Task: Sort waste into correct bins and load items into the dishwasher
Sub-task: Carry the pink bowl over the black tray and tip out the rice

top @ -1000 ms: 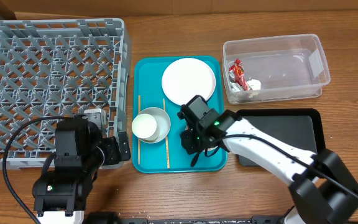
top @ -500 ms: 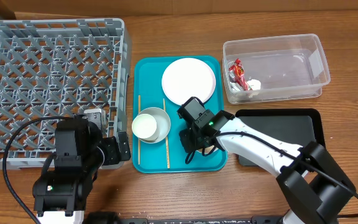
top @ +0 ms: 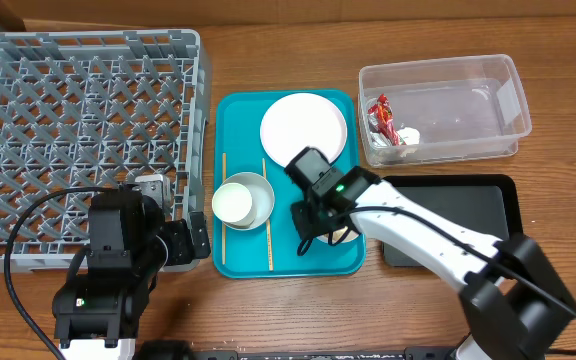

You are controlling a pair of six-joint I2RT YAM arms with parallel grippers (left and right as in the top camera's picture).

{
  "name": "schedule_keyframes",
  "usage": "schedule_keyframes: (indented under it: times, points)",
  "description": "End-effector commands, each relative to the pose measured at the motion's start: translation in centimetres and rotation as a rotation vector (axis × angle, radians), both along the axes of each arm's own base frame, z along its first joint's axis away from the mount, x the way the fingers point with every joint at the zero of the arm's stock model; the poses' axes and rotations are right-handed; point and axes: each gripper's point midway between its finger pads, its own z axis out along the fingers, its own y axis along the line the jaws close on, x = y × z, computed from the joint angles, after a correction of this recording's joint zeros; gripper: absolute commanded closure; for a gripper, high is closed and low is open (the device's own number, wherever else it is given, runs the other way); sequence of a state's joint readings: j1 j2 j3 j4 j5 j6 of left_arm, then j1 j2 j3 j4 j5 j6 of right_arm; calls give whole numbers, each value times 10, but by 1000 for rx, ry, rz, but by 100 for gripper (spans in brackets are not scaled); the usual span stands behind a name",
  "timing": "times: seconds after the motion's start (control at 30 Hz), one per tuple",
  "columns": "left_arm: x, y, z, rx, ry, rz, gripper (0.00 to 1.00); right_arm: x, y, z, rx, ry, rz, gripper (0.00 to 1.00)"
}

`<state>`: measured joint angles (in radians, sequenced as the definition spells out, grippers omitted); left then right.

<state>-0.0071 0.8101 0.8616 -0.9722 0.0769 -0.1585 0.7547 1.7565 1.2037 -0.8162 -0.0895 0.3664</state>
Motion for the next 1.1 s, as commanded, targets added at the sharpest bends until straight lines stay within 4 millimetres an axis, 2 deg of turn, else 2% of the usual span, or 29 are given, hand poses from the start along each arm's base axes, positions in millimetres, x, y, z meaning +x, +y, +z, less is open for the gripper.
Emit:
schedule_keyframes:
  times: [0.0,0.17,0.33,0.53,0.93,1.07]
  points:
    - [3,0,8,3,-23,5,0,27,-1,68,133,-119,-63,96]
    - [4,0,8,4,-24,5,0,38,-37,112,203,-172,-173,96]
    - [5,0,10,4,-31,5,0,44,-75,135,311,-119,-281,96]
    - [5,0,9,3,-30,5,0,50,-115,132,464,22,-411,96]
    - [5,0,9,3,-30,5,0,38,-161,105,876,162,-489,96]
    - [5,0,9,3,-30,5,0,39,-176,106,1034,140,-509,96]
